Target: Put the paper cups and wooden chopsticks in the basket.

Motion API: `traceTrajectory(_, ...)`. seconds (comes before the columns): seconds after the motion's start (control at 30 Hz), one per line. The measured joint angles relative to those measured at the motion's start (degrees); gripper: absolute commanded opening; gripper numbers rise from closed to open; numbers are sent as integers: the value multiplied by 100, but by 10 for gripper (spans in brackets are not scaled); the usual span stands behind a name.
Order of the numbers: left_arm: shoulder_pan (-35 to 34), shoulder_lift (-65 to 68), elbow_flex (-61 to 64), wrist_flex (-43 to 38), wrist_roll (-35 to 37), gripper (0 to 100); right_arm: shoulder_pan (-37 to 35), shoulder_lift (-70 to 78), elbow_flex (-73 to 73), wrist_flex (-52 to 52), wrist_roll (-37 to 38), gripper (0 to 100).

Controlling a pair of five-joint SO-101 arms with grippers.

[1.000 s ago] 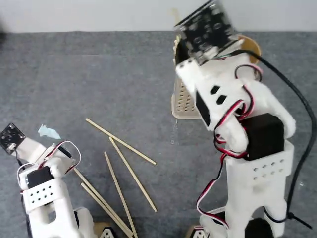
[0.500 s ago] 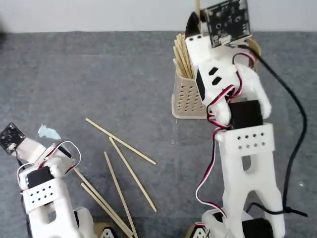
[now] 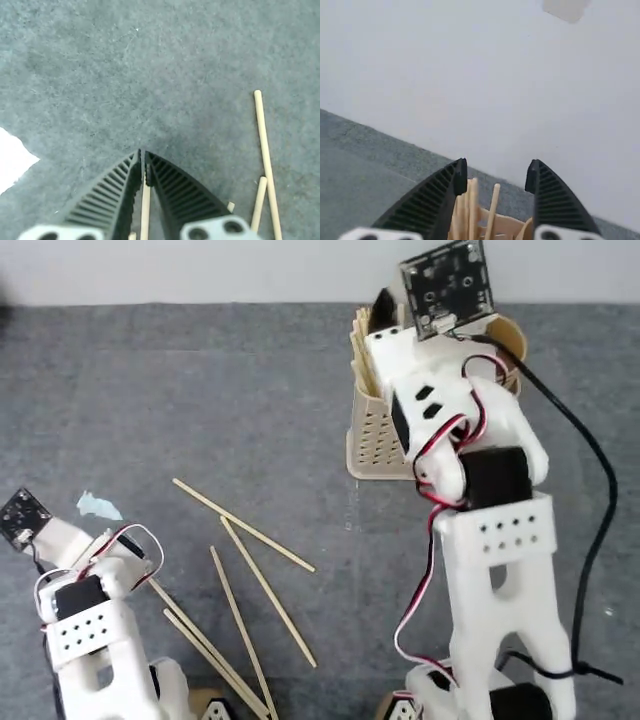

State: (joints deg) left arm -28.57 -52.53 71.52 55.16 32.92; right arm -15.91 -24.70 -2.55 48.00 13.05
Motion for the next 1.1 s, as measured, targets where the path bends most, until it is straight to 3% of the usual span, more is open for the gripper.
traceTrajectory(0.2, -18, 0, 0, 0, 0, 11, -1002, 132, -229, 2092, 237, 193)
traceTrajectory(0.33, -299, 0, 0, -132, 0, 11, -1600, 721, 158, 2787, 299, 195)
traceTrajectory(0.53, -563, 0, 0, -316, 0, 11, -2295, 1934, 949, 2699, 316, 295)
traceTrajectory(0.83, -598, 0, 0, -325, 0, 12, -3191, 3516, 1284, 1802, 316, 296)
traceTrajectory(1.1, -598, 0, 0, -325, 0, 12, -3429, 4325, 1284, 1178, 316, 296)
